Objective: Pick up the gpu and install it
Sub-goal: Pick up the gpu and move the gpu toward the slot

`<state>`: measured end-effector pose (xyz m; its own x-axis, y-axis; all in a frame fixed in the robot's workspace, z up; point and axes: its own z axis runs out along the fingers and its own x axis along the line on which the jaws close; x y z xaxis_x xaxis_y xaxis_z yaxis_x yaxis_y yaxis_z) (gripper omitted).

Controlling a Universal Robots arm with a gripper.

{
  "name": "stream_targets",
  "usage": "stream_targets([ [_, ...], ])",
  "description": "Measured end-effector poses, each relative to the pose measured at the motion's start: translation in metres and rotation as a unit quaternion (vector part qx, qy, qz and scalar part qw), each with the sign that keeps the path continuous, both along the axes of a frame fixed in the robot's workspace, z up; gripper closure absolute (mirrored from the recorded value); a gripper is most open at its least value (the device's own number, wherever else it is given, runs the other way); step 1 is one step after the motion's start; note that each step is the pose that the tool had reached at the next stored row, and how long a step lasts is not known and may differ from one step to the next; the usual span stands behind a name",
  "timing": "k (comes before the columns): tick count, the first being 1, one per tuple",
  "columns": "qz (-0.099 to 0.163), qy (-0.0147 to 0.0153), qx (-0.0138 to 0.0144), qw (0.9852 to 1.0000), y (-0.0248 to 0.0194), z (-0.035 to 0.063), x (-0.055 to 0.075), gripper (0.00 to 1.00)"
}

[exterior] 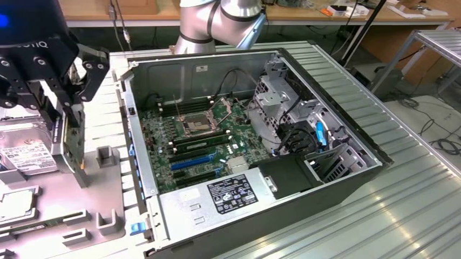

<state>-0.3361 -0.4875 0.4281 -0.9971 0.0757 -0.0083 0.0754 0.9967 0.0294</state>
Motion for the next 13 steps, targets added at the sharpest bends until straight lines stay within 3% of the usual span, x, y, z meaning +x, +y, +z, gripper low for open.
stream_targets([
  [4, 0.000, 0.0001, -0.0001, 1.0000, 0.0000, 0.0003, 0.004, 0.73],
  [10, 0.001, 0.0001, -0.0001, 1.0000, 0.0000, 0.0002, 0.046, 0.73],
  [12, 0.001, 0.0001, -0.0001, 1.0000, 0.0000, 0.0002, 0.069, 0.73],
  [13, 0.002, 0.0001, -0.0001, 1.0000, 0.0000, 0.0002, 0.074, 0.73],
])
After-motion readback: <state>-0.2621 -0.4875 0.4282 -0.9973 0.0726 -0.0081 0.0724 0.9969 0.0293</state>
